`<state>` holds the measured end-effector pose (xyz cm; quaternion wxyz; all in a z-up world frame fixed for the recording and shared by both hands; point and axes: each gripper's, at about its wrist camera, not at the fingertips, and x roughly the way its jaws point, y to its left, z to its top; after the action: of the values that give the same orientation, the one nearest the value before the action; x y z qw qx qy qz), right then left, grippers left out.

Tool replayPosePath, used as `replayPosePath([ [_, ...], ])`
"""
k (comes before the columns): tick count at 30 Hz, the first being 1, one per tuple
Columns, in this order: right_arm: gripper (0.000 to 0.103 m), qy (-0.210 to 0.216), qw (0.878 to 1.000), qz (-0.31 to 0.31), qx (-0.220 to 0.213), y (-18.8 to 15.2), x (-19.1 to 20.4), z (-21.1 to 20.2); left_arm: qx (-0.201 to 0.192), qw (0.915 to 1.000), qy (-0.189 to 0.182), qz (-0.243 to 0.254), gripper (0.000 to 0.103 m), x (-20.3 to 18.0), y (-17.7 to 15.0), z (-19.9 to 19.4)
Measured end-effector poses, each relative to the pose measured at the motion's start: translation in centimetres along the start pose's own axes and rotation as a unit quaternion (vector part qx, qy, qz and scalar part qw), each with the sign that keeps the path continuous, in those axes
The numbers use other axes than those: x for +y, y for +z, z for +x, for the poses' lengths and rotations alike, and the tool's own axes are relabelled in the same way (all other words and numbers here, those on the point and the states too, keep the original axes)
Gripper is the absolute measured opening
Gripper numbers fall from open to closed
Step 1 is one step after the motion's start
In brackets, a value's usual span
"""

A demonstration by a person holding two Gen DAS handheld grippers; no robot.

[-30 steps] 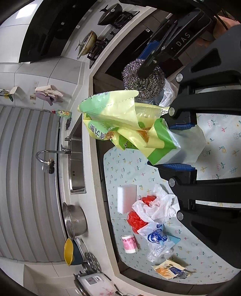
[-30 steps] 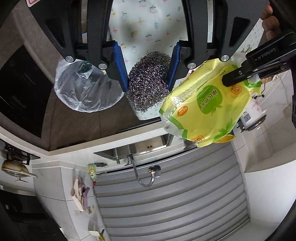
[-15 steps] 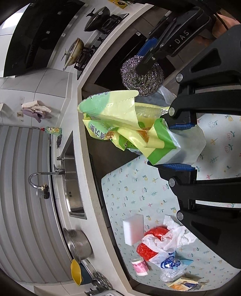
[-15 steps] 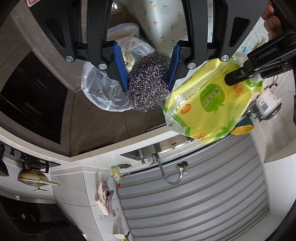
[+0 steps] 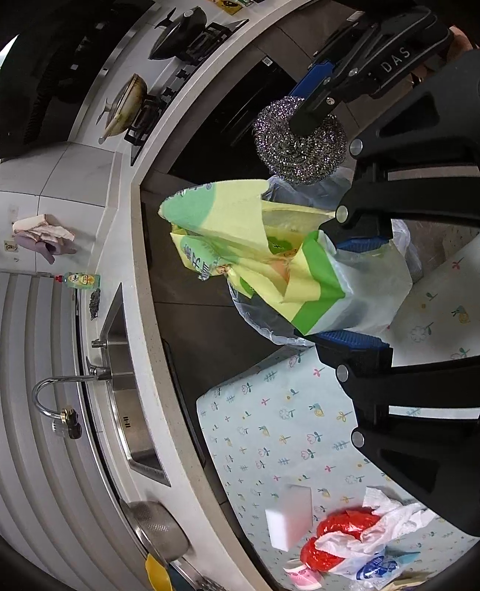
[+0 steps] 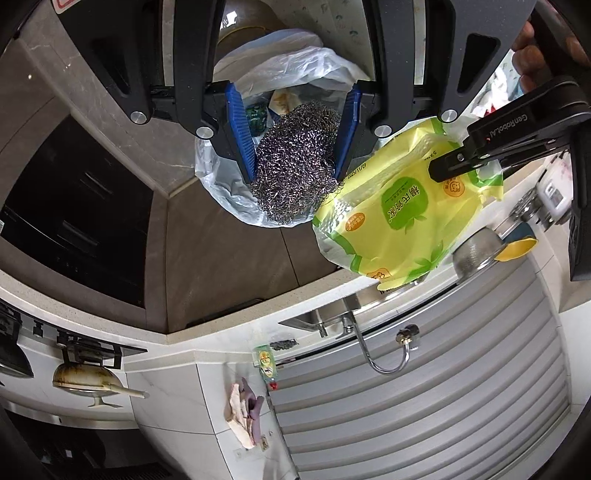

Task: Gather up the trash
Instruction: 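Carry scrubber and yellow-green bag over the bin and release both, then return both tools to the table and reach the right tool to the white tissue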

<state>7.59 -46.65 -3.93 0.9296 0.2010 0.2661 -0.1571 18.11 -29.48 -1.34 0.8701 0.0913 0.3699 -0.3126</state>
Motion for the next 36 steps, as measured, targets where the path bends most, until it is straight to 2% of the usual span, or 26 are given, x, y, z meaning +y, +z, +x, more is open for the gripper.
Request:
replayPosePath([
  [1,0.041,0.0,1.0,0.0,0.002,0.1,-0.2,0.4,-0.001,1.0,0.001,-0.002,0.043,0.0,0.2,0.4],
  [3,0.041,-0.001,1.0,0.0,0.005,0.2,-0.3,1.1,-0.002,1.0,0.0,-0.007,0.051,0.1,0.4,1.0],
  [8,0.044,0.0,1.0,-0.004,0.009,0.5,-0.1,2.5,0.001,0.9999,0.006,-0.011,0.055,0.7,0.8,1.9],
  [15,0.044,0.005,1.0,-0.011,0.007,1.0,0.8,4.0,-0.012,0.9996,0.016,-0.018,0.074,2.1,1.1,1.7],
  [18,0.049,0.004,1.0,-0.013,0.005,1.1,1.2,4.1,-0.017,0.9995,0.021,-0.019,0.074,2.5,1.3,1.6],
  [20,0.062,0.003,1.0,-0.011,0.003,1.1,1.5,4.0,-0.019,0.9993,0.023,-0.024,0.075,3.0,1.4,1.4],
  [23,0.073,-0.001,1.0,-0.01,-0.006,1.1,2.0,3.5,-0.023,0.9988,0.032,-0.031,0.078,3.7,1.3,0.9],
  [27,0.077,-0.003,1.0,-0.019,-0.001,1.0,2.9,3.2,-0.026,0.9978,0.044,-0.043,0.084,5.0,0.7,0.1],
  [29,0.084,-0.001,1.0,-0.023,-0.002,0.9,3.6,2.8,-0.029,0.9971,0.049,-0.05,0.085,5.8,0.3,-0.6],
  [36,0.084,0.01,0.999,-0.045,0.006,0.5,6.9,1.7,-0.038,0.9938,0.074,-0.073,0.088,8.9,-1.0,-3.3],
])
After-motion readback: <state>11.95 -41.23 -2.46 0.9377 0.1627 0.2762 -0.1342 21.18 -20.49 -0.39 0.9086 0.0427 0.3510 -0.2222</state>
